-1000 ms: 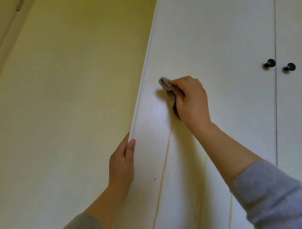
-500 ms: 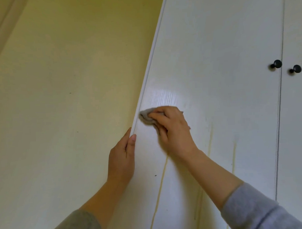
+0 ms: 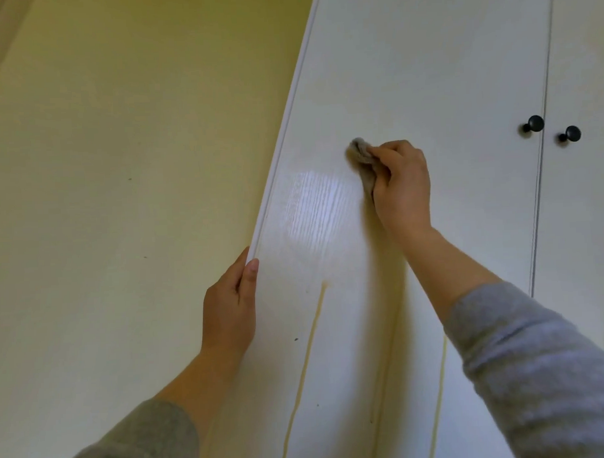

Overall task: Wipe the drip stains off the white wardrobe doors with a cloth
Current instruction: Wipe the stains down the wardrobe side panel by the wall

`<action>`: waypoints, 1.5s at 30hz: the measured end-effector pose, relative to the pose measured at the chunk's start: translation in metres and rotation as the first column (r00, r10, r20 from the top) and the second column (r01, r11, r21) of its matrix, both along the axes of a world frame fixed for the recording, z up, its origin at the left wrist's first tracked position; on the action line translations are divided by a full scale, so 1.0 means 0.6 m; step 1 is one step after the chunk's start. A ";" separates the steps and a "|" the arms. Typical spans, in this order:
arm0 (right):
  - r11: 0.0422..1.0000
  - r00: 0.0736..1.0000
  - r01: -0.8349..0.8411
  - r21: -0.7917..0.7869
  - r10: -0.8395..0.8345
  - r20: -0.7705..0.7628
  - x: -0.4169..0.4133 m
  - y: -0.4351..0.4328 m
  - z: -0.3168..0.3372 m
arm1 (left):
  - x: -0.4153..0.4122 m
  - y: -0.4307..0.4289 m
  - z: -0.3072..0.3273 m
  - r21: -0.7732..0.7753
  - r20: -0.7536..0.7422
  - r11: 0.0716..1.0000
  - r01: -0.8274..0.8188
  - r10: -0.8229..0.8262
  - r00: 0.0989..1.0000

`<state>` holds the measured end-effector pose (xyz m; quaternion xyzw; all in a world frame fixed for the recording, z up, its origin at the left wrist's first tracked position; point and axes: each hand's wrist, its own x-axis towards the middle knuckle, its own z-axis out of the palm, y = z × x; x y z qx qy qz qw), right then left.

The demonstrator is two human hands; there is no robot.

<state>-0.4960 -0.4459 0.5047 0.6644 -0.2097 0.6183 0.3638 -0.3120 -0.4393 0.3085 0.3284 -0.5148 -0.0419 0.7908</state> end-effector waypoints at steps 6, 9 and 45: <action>1.000 0.992 -0.008 0.019 0.011 -0.126 -0.018 -0.024 -0.190 | 0.002 -0.001 0.000 0.000 0.015 1.000 -0.025 0.025 1.000; 0.999 0.979 -0.018 0.045 0.027 -0.204 -0.037 -0.002 -0.262 | 0.001 0.005 0.001 0.012 0.015 0.999 -0.038 0.037 0.999; 0.992 0.982 0.100 0.077 -0.110 0.151 -0.201 -0.017 -0.261 | 0.002 -0.015 -0.004 -0.029 0.056 0.988 -0.149 0.150 0.987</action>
